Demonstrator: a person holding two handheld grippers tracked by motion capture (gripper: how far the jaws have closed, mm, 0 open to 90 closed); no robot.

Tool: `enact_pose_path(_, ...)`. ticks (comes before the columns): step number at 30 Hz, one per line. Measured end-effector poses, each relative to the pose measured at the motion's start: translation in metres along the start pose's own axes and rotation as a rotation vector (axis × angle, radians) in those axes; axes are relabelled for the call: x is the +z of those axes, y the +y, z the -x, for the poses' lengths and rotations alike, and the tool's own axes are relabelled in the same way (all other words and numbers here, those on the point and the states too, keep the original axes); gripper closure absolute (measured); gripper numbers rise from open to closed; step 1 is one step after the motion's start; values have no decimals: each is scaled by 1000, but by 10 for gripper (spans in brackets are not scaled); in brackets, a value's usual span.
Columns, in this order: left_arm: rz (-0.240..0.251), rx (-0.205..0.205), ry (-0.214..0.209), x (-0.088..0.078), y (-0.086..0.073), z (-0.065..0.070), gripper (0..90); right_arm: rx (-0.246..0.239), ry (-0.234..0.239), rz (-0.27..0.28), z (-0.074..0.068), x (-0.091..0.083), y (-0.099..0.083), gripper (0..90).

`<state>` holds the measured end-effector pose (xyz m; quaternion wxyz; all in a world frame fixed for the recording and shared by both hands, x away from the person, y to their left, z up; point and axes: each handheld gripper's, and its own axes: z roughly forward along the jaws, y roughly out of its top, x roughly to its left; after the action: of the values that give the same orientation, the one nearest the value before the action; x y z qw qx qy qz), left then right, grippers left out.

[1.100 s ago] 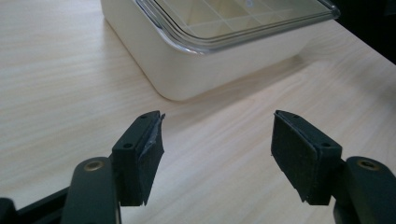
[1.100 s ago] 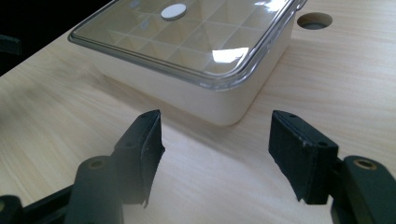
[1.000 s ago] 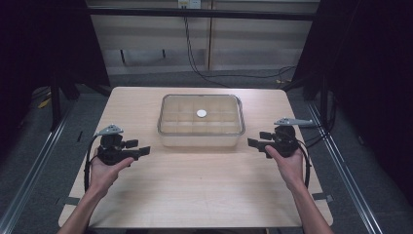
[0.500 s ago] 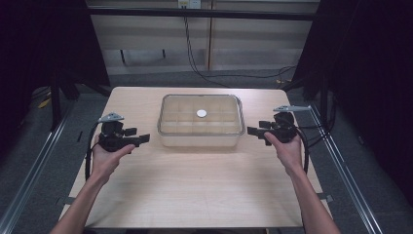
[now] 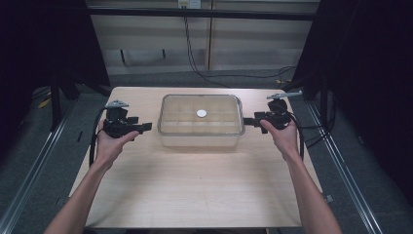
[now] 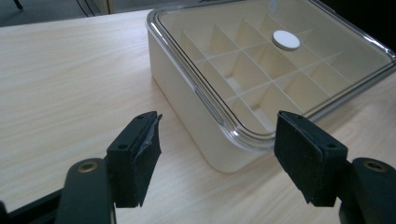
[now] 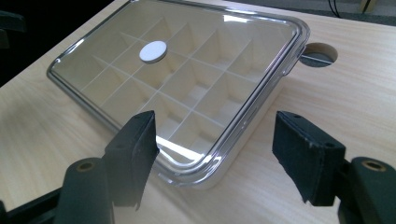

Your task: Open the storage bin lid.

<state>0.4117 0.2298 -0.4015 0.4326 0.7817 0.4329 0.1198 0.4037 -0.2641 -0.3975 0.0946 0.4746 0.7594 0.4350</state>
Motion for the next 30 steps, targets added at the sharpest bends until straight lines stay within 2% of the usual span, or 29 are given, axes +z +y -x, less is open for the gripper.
enact_pose_path(3,-18,22,8,1,7,-2,309,-2,-4,-7,2,4,4,282)
enact_pose_path(5,-3,9,1,-1,11,-5,310,-2,-21,-14,4,7,11,269)
enact_pose_path(7,16,-12,14,1,17,-10,310,-6,-43,-34,7,11,19,260)
enact_pose_path(10,16,-24,10,6,21,-14,306,-10,-62,-45,8,15,26,258)
enact_pose_path(12,16,-32,-7,11,24,-14,293,-6,-65,-38,9,21,38,246)
enact_pose_path(15,23,-33,-34,19,30,-14,301,-2,-66,-41,12,28,47,236)
enact_pose_path(19,17,-26,-33,25,33,-13,301,-5,-51,-50,15,39,54,198)
enact_pose_path(20,21,-44,-47,28,34,-14,304,-4,-45,-65,16,41,55,194)
enact_pose_path(21,15,-45,-51,30,34,-14,305,-2,-37,-74,17,44,55,190)
enact_pose_path(26,-9,-29,-52,38,34,-11,295,13,-40,-84,22,53,58,203)
enact_pose_path(29,-28,-12,-39,46,30,-9,282,25,-45,-87,24,58,59,232)
enact_pose_path(30,-37,-21,-49,50,28,-8,282,38,-27,-100,28,64,57,248)
